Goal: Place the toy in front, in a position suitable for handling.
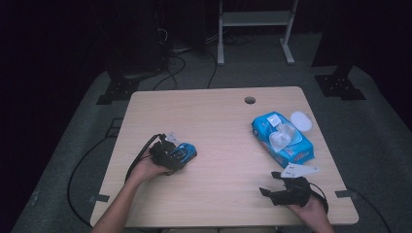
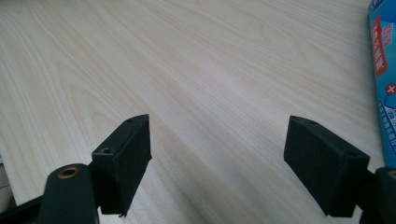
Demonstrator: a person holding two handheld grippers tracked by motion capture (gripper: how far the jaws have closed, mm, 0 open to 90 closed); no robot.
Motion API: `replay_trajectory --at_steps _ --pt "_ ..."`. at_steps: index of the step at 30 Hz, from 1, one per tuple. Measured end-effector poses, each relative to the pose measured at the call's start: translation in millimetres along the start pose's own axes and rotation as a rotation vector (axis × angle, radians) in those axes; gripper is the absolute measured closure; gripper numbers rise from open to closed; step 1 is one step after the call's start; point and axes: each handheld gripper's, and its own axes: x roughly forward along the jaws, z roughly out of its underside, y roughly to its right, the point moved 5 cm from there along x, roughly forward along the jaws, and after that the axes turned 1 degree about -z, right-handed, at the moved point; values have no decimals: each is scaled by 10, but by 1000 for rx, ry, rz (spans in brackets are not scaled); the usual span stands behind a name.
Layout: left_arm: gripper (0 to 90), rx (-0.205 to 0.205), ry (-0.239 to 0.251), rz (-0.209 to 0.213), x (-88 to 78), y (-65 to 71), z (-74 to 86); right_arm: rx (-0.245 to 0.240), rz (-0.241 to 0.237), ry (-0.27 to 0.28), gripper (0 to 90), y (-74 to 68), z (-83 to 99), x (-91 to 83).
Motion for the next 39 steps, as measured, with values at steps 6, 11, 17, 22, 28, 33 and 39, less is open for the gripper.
replay_trajectory --at_steps 6,11,17,22,28,33,39 --pt "162 3 -36 -11 -2 10 -25 -5 -2 -4 220 -4 4 14" --pt "252 8 -46 -4 -24 38 -38 -5 0 -2 220 -11 3 8" --pt "257 17 -48 -27 -27 62 -54 -8 2 -4 220 -11 5 6" --pt "280 16 -34 -21 -61 50 -61 -2 4 -5 221 5 10 6" --pt "281 41 -25 -41 -68 66 -66 -7 6 -1 220 -3 3 3" --pt "282 39 -11 -33 -86 89 -82 -6 10 5 221 10 3 -9" --pt "282 27 26 -19 -155 80 -110 -3 11 5 221 13 3 -17"
